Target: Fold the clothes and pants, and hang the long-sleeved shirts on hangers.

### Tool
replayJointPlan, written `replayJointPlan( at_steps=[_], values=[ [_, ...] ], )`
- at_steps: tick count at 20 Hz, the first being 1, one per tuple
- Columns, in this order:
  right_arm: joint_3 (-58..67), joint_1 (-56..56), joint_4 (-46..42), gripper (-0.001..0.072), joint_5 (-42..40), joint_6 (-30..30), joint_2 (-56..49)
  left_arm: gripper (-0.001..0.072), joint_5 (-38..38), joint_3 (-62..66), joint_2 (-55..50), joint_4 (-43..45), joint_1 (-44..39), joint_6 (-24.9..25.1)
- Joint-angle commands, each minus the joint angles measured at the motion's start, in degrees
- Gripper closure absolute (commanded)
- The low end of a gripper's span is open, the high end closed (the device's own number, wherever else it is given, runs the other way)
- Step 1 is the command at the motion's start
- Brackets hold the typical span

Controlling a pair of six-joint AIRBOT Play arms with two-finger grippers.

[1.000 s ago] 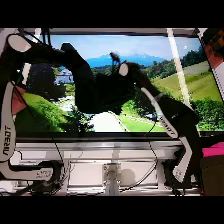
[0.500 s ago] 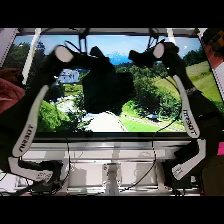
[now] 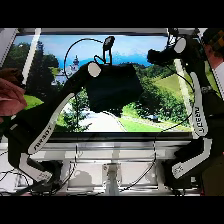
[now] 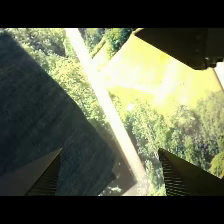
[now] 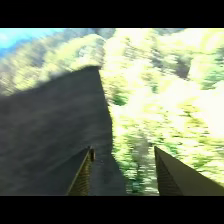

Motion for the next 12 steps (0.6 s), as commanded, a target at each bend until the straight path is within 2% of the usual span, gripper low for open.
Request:
replayJointPlan(
  at_steps=[1, 4, 6, 7, 8, 12],
  values=[
    [0.0, -3.26, 4.68, 0.0215, 2.05, -6.62, -0.15, 0.0005, -1.14, 0.02, -0.31, 0.09, 1.05, -0.15],
    [0.0, -9.9, 23.78, 0.0215, 6.38, -14.21, -2.29, 0.0005, -9.18, 0.02, 0.79, 0.13, 4.79, -0.02],
    [-0.07, -13.42, 32.65, 0.019, 11.1, -18.6, -5.2, 0.0005, -13.05, 0.02, 2.47, 0.79, 7.69, 0.07],
    [-0.28, -14.19, 34.97, 0.01, 11.8, -19.91, -6.6, 0.0005, -14.64, 0.02, 3.61, 2.01, 8.98, 0.11],
    [-0.46, -14.27, 35.39, 0.0045, 11.34, -20.96, -7.87, 0.0005, -16.37, 0.02, 5.09, 4.98, 10.14, 0.35],
    [-0.48, -11.37, 35.06, 0.0045, 10.32, -21.64, -12.94, 0.0005, -19.41, 0.02, 12.33, 24.61, 12.76, 0.68]
  ],
)
